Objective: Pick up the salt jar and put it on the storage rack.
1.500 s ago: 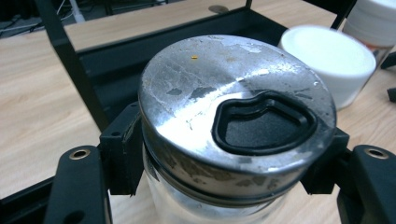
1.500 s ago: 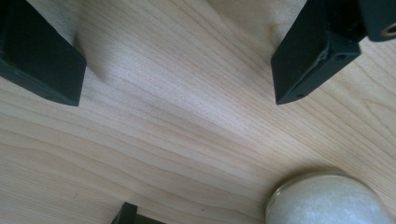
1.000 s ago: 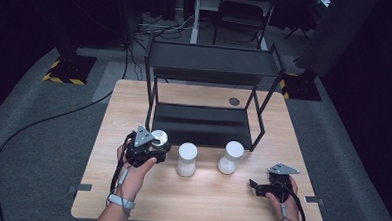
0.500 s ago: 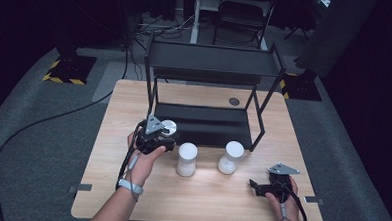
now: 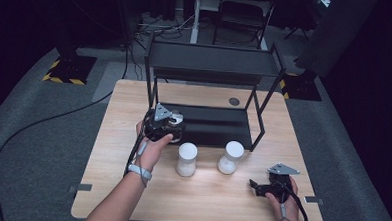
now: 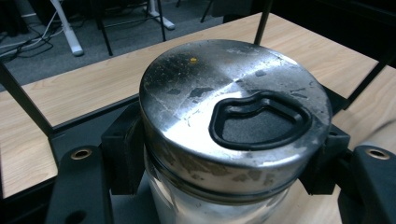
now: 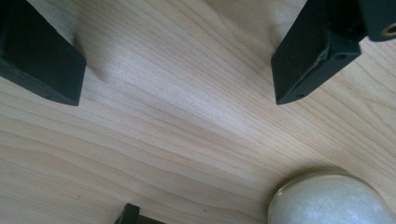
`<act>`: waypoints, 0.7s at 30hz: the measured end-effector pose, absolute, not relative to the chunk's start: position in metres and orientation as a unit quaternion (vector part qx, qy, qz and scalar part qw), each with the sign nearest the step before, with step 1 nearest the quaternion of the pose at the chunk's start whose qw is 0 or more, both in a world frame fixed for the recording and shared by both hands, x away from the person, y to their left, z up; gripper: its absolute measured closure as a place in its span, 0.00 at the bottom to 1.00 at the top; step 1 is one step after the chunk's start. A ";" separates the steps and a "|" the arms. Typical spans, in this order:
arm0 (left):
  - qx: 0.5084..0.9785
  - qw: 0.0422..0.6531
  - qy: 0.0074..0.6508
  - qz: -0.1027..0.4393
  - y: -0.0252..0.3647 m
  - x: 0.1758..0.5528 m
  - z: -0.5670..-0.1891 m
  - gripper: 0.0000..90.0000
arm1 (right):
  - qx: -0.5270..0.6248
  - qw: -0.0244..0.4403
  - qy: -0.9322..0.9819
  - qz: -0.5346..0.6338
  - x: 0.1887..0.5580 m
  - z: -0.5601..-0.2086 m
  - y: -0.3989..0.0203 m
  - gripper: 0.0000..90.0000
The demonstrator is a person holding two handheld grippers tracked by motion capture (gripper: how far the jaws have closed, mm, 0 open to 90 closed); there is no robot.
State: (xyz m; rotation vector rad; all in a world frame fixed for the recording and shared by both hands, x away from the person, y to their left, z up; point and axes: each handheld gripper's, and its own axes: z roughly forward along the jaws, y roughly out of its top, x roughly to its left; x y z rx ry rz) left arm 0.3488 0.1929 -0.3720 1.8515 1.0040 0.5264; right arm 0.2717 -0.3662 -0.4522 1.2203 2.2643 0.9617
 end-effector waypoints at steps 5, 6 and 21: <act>0.754 0.459 0.417 0.216 0.188 0.362 -0.378 0.33 | 0.436 0.197 0.808 0.343 0.272 -0.452 -0.366 0.03; 0.755 0.457 0.418 0.216 0.187 0.365 -0.380 0.33 | 0.436 0.197 0.808 0.343 0.272 -0.452 -0.366 0.03; 0.760 0.427 0.442 0.212 0.179 0.391 -0.398 0.33 | 0.436 0.197 0.808 0.343 0.271 -0.452 -0.366 0.03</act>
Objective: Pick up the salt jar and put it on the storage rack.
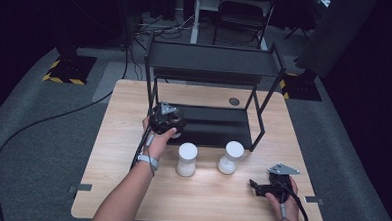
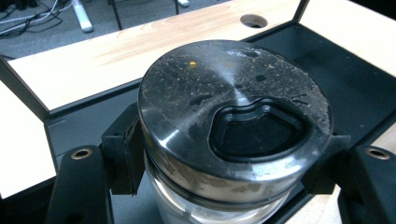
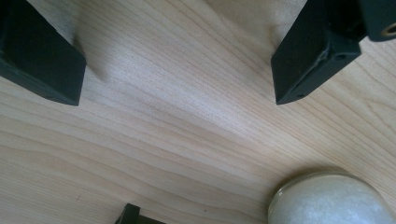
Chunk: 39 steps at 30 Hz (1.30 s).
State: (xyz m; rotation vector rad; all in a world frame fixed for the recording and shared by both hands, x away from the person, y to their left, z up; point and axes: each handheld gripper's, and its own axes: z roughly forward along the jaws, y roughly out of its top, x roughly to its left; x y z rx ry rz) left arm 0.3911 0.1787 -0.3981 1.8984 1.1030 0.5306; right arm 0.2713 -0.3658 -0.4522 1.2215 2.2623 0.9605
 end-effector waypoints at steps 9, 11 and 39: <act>0.767 0.412 0.444 0.212 0.175 0.397 -0.401 0.33 | 0.437 0.197 0.808 0.343 0.271 -0.452 -0.366 0.03; 0.770 0.407 0.444 0.211 0.174 0.398 -0.402 0.33 | 0.437 0.198 0.808 0.343 0.271 -0.452 -0.366 0.03; 0.757 0.420 0.443 0.235 0.174 0.391 -0.401 0.16 | 0.438 0.198 0.807 0.342 0.271 -0.452 -0.365 0.03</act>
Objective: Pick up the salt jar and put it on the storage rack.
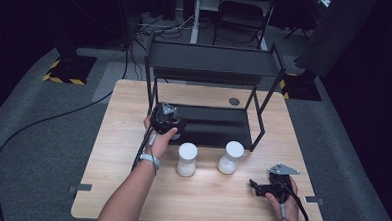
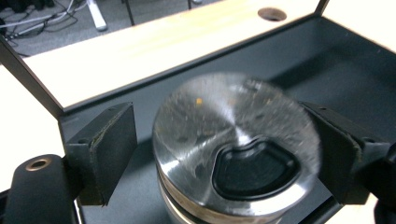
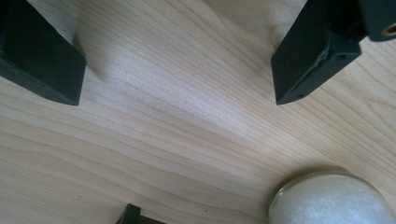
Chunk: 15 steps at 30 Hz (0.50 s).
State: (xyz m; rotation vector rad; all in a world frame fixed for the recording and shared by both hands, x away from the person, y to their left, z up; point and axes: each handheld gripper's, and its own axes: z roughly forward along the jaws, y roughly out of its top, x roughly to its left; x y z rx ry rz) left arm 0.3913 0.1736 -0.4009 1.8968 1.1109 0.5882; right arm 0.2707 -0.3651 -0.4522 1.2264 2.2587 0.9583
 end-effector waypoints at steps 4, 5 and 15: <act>0.754 0.432 0.433 0.240 0.175 0.385 -0.395 0.15 | 0.438 0.198 0.807 0.342 0.271 -0.452 -0.365 0.03; 0.752 0.436 0.432 0.240 0.175 0.383 -0.394 0.16 | 0.438 0.198 0.807 0.342 0.271 -0.452 -0.365 0.03; 0.743 0.456 0.424 0.244 0.183 0.365 -0.379 0.16 | 0.439 0.198 0.807 0.342 0.271 -0.452 -0.365 0.03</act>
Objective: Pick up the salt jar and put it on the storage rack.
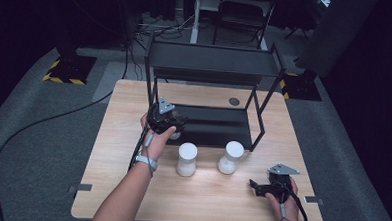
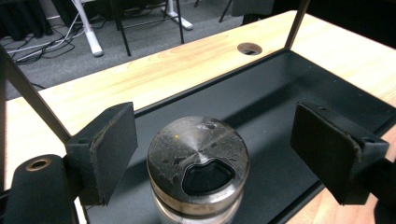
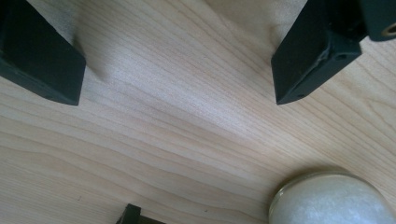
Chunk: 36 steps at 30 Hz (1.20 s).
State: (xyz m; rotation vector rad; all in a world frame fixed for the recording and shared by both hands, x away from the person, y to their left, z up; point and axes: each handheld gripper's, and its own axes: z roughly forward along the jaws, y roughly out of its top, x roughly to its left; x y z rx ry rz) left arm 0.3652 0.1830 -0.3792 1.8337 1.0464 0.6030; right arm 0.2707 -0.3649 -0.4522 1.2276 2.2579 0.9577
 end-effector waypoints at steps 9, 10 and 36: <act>0.745 0.463 0.411 0.250 0.191 0.344 -0.364 0.16 | 0.439 0.198 0.807 0.342 0.271 -0.452 -0.365 0.03; 0.745 0.463 0.409 0.251 0.192 0.342 -0.362 0.16 | 0.439 0.198 0.807 0.342 0.271 -0.452 -0.365 0.03; 0.754 0.454 0.382 0.282 0.225 0.271 -0.338 0.15 | 0.440 0.198 0.806 0.342 0.271 -0.452 -0.364 0.03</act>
